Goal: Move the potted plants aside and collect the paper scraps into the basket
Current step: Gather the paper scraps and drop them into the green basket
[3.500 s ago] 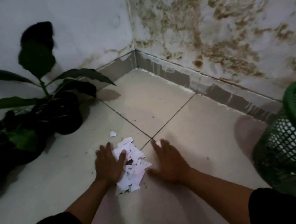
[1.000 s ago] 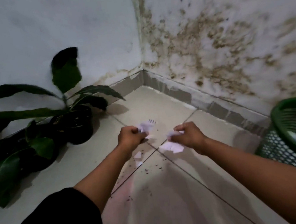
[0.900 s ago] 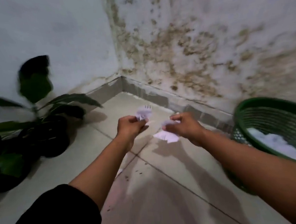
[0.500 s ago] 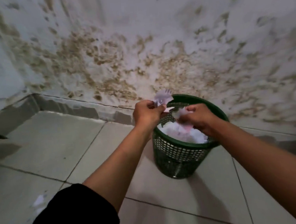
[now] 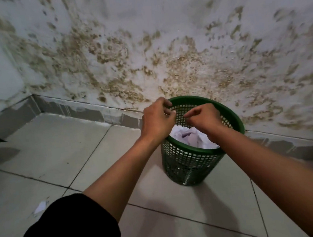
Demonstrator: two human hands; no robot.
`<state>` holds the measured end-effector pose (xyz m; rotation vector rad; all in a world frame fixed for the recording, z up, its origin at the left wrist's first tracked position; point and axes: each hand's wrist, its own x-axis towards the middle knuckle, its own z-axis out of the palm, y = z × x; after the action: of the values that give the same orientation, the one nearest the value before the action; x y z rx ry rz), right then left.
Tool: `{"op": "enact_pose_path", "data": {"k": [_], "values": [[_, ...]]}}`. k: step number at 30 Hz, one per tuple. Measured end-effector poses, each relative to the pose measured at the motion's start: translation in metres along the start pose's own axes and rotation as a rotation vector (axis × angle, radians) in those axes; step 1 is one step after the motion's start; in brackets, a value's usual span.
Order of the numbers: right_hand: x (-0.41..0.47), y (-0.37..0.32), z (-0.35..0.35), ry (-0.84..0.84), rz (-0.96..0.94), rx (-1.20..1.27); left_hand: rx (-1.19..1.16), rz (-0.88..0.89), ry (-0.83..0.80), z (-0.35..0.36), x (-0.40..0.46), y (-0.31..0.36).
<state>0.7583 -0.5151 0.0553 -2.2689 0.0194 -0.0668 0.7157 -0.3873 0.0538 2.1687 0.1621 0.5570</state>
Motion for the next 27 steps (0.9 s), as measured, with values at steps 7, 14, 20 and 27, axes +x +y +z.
{"op": "enact_pose_path", "data": {"k": [7, 14, 20, 27], "values": [[-0.032, -0.072, 0.06, 0.069, -0.545, -0.08, 0.013, -0.113, 0.114, -0.067, -0.005, -0.057], [-0.099, -0.092, 0.205, -0.611, -0.769, -0.348, 0.34, -0.458, 0.087, -0.175, -0.082, -0.193], [-0.159, -0.063, 0.314, -1.078, -0.815, -0.507, 0.602, -0.819, -0.041, -0.26, -0.189, -0.28], [-0.19, -0.047, 0.371, -0.862, -1.089, -0.403, 0.6, -0.945, -0.046, -0.276, -0.255, -0.314]]}}
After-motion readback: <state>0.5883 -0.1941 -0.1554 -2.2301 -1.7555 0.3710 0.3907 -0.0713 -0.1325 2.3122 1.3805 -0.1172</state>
